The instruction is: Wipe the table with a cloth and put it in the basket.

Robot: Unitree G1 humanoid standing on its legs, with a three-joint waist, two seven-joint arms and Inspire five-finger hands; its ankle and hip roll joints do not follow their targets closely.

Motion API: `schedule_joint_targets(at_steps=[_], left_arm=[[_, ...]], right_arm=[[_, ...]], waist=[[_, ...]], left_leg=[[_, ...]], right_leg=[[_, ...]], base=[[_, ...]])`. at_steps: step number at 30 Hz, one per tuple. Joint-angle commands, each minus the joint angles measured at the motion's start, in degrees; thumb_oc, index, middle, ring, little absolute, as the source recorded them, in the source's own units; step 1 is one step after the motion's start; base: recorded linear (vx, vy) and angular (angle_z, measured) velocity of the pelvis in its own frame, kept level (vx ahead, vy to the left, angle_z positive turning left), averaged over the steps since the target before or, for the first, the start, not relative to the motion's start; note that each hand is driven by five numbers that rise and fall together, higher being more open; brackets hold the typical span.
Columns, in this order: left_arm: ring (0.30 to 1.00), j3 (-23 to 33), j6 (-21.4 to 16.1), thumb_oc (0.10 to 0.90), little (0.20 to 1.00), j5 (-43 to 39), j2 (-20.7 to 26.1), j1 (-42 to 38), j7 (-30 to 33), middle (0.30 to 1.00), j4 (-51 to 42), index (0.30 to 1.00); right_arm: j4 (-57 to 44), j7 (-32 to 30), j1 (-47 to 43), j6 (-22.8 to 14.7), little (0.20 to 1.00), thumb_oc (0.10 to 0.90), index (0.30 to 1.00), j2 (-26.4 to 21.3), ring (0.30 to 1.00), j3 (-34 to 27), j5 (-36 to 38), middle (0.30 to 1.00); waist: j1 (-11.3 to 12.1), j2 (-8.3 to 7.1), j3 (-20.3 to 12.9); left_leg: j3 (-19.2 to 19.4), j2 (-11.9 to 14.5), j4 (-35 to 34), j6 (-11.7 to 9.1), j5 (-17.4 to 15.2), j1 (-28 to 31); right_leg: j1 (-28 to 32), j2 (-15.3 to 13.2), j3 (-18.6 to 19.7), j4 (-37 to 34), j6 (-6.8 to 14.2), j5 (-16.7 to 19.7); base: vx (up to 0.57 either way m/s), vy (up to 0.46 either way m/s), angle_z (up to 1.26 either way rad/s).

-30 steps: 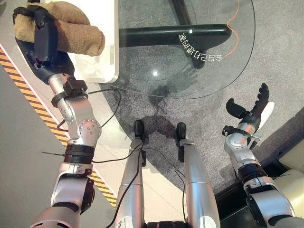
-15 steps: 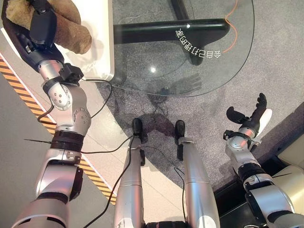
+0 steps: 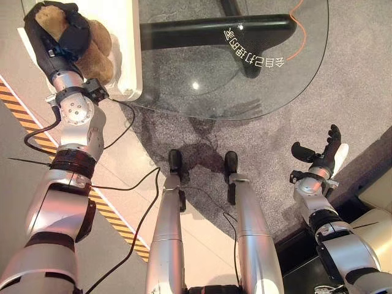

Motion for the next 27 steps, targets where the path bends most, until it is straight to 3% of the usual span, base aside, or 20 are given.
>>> schedule_joint_targets(at_steps=[1,19,20,21,22,27], left_arm=[[0.300,0.31,-2.17,0.100,0.200,3.16,7.79,-10.58,3.49,0.300,-0.22,0.300],[0.300,-4.72,7.63,0.100,0.200,2.41,6.89,-16.84,1.88,0.300,6.74,0.300],[0.331,-4.81,8.19,0.136,0.236,2.13,6.88,-16.96,1.75,0.331,6.89,0.331],[0.747,-5.08,9.55,0.622,0.722,1.59,6.85,-17.19,1.86,0.747,7.27,0.747],[0.900,-5.22,11.30,0.800,0.900,0.91,6.81,-17.38,1.47,0.900,7.67,0.900],[0.900,-5.77,14.10,0.800,0.900,0.39,6.45,-18.30,1.05,0.900,9.60,0.900]], right_arm=[[-1.03,-1.33,0.35,-2.87,0.900,0.800,0.900,-5.08,0.900,0.13,2.16,0.900],[-2.34,-2.17,-1.59,-2.45,0.900,0.800,0.900,-4.92,0.900,1.26,2.31,0.900],[-2.35,-2.15,-1.61,-2.51,0.900,0.800,0.900,-4.96,0.900,1.26,2.41,0.900],[-2.37,-2.23,-1.67,-2.53,0.900,0.800,0.900,-4.93,0.900,1.44,2.43,0.900],[-2.31,-2.30,-1.77,-2.53,0.900,0.800,0.900,-4.80,0.900,1.46,2.29,0.900],[-2.00,-1.96,-2.49,-2.44,0.900,0.800,0.900,-4.83,0.900,1.54,2.51,0.900]], waist=[[0.12,-0.49,-1.61],[-0.82,-1.76,-1.61],[-0.85,-1.78,-1.61],[-0.89,-1.79,-1.61],[-0.92,-1.78,-1.61],[-1.08,-1.90,-1.61]], left_leg=[[5.14,-2.08,6.49,4.70,-8.56,0.28],[5.44,-1.63,6.36,4.53,-8.26,-1.94],[5.44,-1.64,6.37,4.53,-8.27,-2.04],[5.48,-1.61,6.34,4.54,-8.28,-2.12],[5.40,-1.63,6.32,4.53,-8.30,-2.15],[5.37,-1.72,6.29,4.54,-8.31,-2.51]], right_leg=[[3.56,3.15,-2.92,-5.42,-1.18,1.14],[1.44,3.27,-2.69,-6.26,-0.88,2.24],[1.35,3.27,-2.70,-6.29,-0.87,2.24],[1.26,3.25,-2.73,-6.36,-0.87,2.32],[1.18,3.26,-2.70,-6.35,-0.82,2.33],[0.81,3.22,-2.67,-6.61,-0.73,2.54]], base=[[0.00,0.000,0.00],[0.00,0.000,0.00],[0.00,0.000,0.00],[0.00,0.000,0.00],[0.00,0.000,0.00],[0.00,0.000,0.00]])
